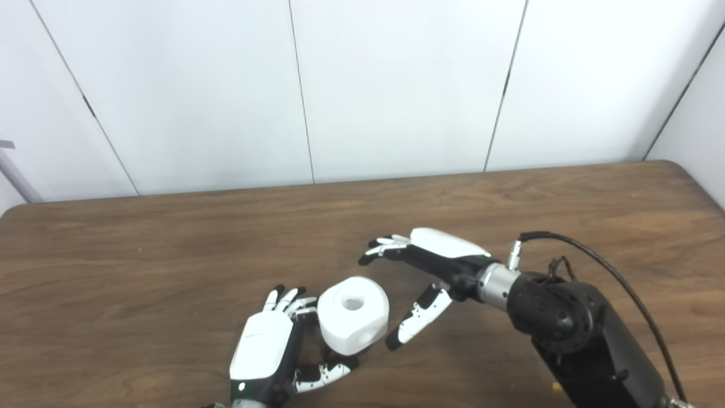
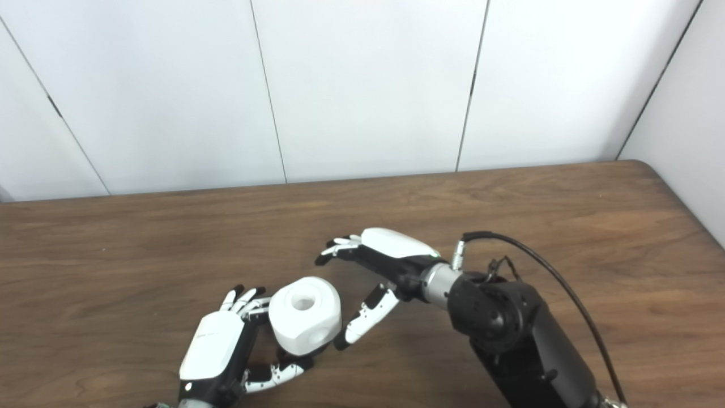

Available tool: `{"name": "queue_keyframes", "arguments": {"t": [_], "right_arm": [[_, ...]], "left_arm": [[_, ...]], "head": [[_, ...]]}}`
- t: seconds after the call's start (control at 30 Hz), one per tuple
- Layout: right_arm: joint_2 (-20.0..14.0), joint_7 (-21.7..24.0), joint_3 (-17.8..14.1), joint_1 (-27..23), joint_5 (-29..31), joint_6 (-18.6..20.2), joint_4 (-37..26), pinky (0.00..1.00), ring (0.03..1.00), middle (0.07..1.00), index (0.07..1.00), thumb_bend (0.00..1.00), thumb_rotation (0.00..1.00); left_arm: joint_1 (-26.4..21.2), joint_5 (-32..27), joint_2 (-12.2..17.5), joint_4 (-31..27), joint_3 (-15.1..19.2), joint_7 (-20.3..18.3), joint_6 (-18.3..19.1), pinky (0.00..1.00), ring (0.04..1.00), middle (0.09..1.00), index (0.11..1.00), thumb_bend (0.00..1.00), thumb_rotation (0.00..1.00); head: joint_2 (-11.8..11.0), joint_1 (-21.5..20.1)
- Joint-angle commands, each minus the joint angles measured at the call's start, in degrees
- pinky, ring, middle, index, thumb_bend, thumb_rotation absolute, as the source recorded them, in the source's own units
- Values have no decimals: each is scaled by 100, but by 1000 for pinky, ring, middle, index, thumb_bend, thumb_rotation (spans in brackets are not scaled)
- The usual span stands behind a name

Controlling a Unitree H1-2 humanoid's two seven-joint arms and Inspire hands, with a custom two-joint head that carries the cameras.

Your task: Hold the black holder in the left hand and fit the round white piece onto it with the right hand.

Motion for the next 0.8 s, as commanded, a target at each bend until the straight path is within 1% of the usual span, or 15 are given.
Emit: {"name": "queue_keyframes", "arguments": {"t": [0.0, 0.1, 0.2, 0.4, 0.53, 0.77], "right_arm": [[-104, 22, -136, -141, 34, 14, -215, 927, 1000, 968, 871, 1000, 403], [-138, 85, -261, -94, 24, 15, -260, 930, 1000, 967, 871, 1000, 410], [-172, 55, -396, 0, 57, 14, -295, 877, 1000, 961, 865, 1000, 406], [-157, 35, -706, 199, 93, 16, -322, 871, 1000, 968, 864, 1000, 403], [-190, -74, -755, 280, 160, 5, -308, 854, 1000, 967, 865, 1000, 407], [-217, -236, -805, 367, 274, -11, -241, 860, 1000, 966, 867, 1000, 430]], "left_arm": [[54, 75, 70, 120, -79, -239, 23, 1000, 904, 776, 485, 523, 50], [58, 86, 75, 101, -73, -259, 44, 1000, 903, 777, 485, 522, 50], [63, 72, 83, 90, -63, -264, 42, 1000, 905, 778, 485, 522, 50], [83, -5, 83, 65, -5, -273, 51, 1000, 906, 777, 485, 522, 50], [91, -37, 88, 51, 33, -291, 59, 1000, 907, 776, 485, 523, 51], [104, -41, 75, 22, 112, -294, 108, 1000, 906, 782, 488, 524, 55]], "head": [[9, -6], [8, -7], [17, -4], [29, 20], [25, 33], [19, 66]]}}
